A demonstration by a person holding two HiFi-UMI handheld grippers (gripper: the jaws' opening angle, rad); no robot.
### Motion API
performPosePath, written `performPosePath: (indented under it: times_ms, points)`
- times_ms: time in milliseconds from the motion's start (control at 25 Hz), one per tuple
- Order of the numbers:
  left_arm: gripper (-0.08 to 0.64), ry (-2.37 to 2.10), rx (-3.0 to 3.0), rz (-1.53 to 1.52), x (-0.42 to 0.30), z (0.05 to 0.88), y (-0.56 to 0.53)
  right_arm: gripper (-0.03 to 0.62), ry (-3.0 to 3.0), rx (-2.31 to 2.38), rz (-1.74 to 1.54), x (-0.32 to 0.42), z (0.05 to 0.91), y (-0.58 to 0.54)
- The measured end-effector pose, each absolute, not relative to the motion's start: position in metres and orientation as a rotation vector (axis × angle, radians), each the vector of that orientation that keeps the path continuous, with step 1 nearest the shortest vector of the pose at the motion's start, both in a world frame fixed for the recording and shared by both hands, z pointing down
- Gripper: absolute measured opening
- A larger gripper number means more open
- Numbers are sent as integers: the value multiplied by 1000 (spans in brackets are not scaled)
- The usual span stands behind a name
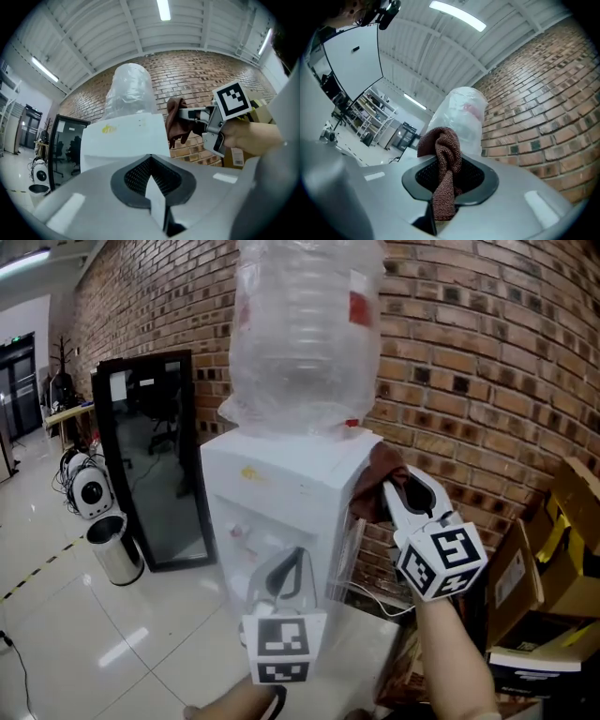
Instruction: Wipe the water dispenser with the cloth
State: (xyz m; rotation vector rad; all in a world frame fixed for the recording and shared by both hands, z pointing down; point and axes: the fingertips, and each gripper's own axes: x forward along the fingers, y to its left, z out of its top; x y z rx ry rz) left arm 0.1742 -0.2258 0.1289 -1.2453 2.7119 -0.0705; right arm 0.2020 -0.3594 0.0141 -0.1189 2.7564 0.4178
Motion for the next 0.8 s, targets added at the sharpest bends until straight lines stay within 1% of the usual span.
performPosePath:
  times_ms: [120,280,400,560,800]
  points:
    - [0,2714,-1229,-43,171,110,-226,94,2756,-113,446,184,-3,-357]
    - [0,2710,-1200,-76,170,99,-225,92,2781,-104,453,165,9,-356]
    - [0,2708,-1187,-100,172,100,-225,87,2760,-96,400,166,13,-358]
    - [0,2734,-1209,-122,175,121,-228,87,2787,-102,398,170,29,-362]
    - [0,2778,-1254,-189,185,173,-233,89,2910,-116,382,165,97,-370]
